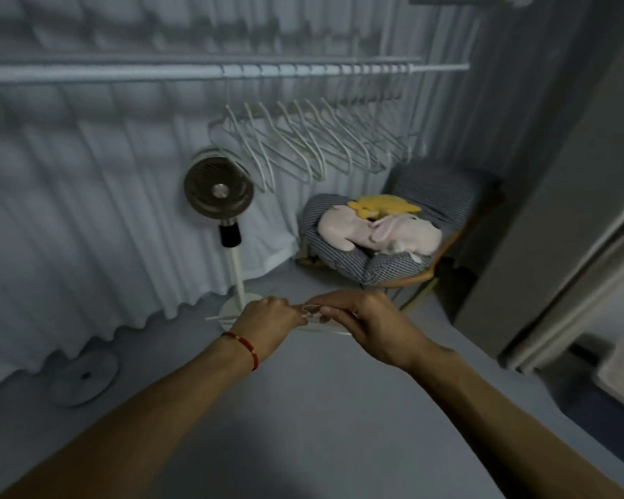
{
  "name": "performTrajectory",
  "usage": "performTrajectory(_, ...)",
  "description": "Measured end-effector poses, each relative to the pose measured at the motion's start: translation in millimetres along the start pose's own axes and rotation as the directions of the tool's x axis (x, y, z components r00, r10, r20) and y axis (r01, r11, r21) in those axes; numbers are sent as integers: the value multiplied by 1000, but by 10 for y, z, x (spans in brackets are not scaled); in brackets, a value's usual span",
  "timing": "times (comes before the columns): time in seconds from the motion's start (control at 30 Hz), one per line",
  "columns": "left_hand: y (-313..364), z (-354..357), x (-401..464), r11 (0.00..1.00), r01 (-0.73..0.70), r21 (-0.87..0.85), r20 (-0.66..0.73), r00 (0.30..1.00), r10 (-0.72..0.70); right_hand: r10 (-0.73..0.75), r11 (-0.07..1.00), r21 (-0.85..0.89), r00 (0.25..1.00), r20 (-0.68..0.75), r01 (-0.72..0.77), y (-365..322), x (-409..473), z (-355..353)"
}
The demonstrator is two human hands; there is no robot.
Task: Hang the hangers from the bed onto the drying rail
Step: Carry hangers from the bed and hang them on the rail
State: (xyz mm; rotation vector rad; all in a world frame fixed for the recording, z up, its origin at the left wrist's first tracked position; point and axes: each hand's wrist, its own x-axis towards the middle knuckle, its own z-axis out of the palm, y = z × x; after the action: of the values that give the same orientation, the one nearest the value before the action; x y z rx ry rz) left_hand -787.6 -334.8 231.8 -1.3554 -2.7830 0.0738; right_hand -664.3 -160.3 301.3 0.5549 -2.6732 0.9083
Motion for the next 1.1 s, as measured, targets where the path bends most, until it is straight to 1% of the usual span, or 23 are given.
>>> performTrajectory(0.07, -228, 52, 12, 996, 70, -49, 22, 997, -69, -37, 998, 56, 999, 5, 37, 123, 285, 99)
performTrajectory(0.13, -452, 49, 16, 974, 194, -114, 73, 980, -186, -25, 992, 120, 999, -28, 28, 273, 544, 175)
performTrajectory(0.2, -662, -39, -23, 929, 341, -146, 181, 932, -314, 20, 983, 182, 997, -68, -8, 449, 795, 226)
performTrajectory(0.27, -880, -147, -107, 872, 453, -186, 274, 876, -397, 52, 975, 220, 993, -110, -27, 618, 1056, 278)
performTrajectory(0.3, -993, -207, -147, 822, 513, -246, 313, 845, -434, 76, 968, 245, 991, -114, -46, 675, 1194, 298)
performTrajectory(0.33, -1110, -278, -171, 741, 580, -338, 327, 811, -486, 104, 958, 277, 990, -91, -75, 712, 1346, 312)
performTrajectory(0.4, -1284, -471, -202, 548, 659, -515, 321, 741, -590, 134, 947, 288, 989, 56, -145, 731, 1629, 362)
performTrajectory(0.47, -1422, -668, -149, 408, 673, -616, 293, 677, -675, 173, 943, 235, 950, 260, -235, 659, 1868, 428)
performTrajectory(0.53, -1530, -876, -18, 298, 643, -705, 250, 619, -744, 265, 890, 243, 872, 412, -385, 511, 2038, 476)
performTrajectory(0.57, -1606, -955, 63, 253, 611, -750, 231, 600, -766, 309, 826, 291, 819, 484, -483, 428, 2104, 495)
performTrajectory(0.63, -1736, -1140, 253, 152, 525, -837, 234, 596, -768, 300, 690, 393, 733, 610, -609, 241, 2230, 483)
performTrajectory(0.67, -1798, -1223, 353, 106, 490, -865, 243, 594, -767, 269, 655, 426, 719, 641, -624, 179, 2297, 467)
performTrajectory(0.7, -1851, -1287, 447, 75, 456, -887, 240, 592, -770, 235, 640, 456, 723, 650, -618, 148, 2365, 462)
performTrajectory(0.73, -1878, -1352, 534, 68, 432, -899, 226, 590, -775, 216, 619, 498, 741, 636, -608, 127, 2426, 454)
performTrajectory(0.77, -1905, -1410, 622, 78, 403, -912, 196, 594, -780, 221, 571, 542, 752, 622, -616, 127, 2501, 455)
performTrajectory(0.83, -1950, -1503, 777, 134, 370, -919, 139, 623, -770, 257, 468, 622, 770, 584, -628, 107, 2626, 431)
performTrajectory(0.9, -1990, -1636, 868, 217, 348, -912, 67, 647, -759, 279, 472, 638, 790, 546, -608, 102, 2729, 339)
performTrajectory(0.93, -2038, -1709, 897, 288, 334, -898, -8, 641, -768, 293, 473, 641, 794, 533, -605, 113, 2780, 272)
performTrajectory(0.97, -2096, -1796, 898, 393, 329, -859, -123, 613, -780, 314, 461, 650, 796, 518, -604, 128, 2833, 211)
performTrajectory(1.0, -2182, -1868, 891, 525, 338, -781, -276, 568, -776, 322, 447, 663, 799, 508, -601, 131, 2874, 141)
performTrajectory(1.03, -2289, -1934, 878, 656, 360, -664, -440, 522, -731, 327, 441, 678, 809, 489, -588, 131, 2924, 82)
performTrajectory(1.07, -2418, -1992, 873, 762, 374, -529, -588, 487, -646, 331, 458, 684, 823, 461, -567, 125, 2982, 37)
performTrajectory(1.1, -2563, -2032, 878, 832, 386, -399, -691, 470, -549, 334, 483, 680, 834, 438, -551, 116, 3049, -1)
